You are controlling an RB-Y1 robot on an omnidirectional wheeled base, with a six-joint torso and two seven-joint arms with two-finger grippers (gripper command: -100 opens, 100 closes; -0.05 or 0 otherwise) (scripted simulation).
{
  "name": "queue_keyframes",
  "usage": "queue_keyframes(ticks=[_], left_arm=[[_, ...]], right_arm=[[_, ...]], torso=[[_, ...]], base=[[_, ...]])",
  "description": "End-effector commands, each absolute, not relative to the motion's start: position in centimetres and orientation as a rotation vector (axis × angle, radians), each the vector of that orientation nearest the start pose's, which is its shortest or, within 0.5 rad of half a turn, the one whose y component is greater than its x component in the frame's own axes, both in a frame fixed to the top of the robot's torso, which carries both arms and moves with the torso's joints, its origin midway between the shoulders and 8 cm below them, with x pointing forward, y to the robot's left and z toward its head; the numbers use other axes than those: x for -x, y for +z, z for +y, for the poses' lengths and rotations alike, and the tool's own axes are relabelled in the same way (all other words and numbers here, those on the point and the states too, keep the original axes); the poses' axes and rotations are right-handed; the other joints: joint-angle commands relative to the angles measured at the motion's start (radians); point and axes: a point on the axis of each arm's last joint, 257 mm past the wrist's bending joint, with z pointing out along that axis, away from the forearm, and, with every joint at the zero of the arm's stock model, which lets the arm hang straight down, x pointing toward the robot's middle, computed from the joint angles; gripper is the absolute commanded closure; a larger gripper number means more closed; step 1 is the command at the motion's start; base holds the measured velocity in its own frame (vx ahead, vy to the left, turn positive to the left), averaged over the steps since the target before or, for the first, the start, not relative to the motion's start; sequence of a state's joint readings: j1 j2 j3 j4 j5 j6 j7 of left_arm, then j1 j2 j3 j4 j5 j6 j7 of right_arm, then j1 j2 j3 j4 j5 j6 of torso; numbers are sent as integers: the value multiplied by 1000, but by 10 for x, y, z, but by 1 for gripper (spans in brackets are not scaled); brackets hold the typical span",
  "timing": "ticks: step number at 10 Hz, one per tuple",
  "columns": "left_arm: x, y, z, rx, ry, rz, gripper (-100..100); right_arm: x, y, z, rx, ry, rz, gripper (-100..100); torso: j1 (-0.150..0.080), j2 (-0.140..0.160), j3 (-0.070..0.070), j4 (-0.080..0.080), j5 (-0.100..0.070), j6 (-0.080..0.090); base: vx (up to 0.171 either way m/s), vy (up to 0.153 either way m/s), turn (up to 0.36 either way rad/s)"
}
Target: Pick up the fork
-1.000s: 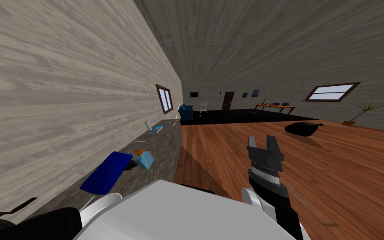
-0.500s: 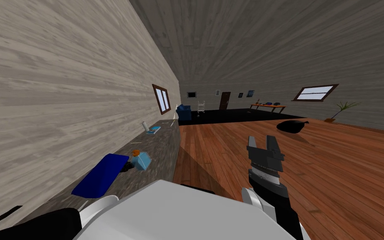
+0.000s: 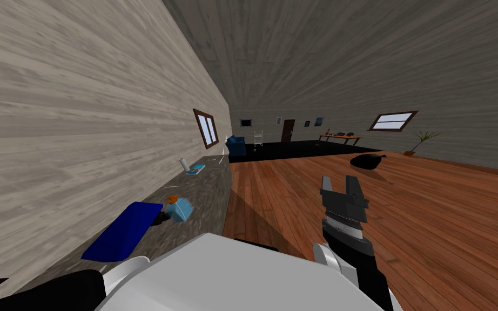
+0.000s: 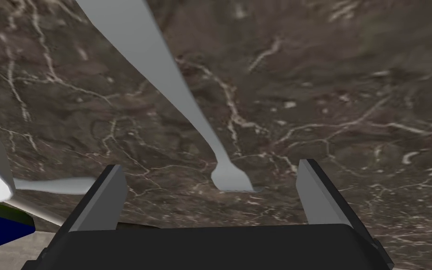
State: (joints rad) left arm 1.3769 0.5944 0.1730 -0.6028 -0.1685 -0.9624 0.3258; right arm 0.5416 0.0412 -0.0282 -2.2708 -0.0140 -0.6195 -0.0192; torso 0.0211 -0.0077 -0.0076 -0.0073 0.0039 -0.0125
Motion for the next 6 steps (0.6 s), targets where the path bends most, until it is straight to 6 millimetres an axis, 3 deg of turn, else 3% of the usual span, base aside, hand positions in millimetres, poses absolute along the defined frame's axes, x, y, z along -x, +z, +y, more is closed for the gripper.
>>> queue_keyframes(ticks=[1,6], left_arm=[[401,-328,533,1920,185,1985,-100],[413,-325,530,2004,169,2021,-100]], right_arm=[[-318,30,-295,-635,1297,512,0],[-318,30,-295,-635,1297,512,0]], torso=[[0,0,0,0,0,0],[0,0,0,0,0,0]], base=[[-21,-17,-79],[-18,-13,-65]])
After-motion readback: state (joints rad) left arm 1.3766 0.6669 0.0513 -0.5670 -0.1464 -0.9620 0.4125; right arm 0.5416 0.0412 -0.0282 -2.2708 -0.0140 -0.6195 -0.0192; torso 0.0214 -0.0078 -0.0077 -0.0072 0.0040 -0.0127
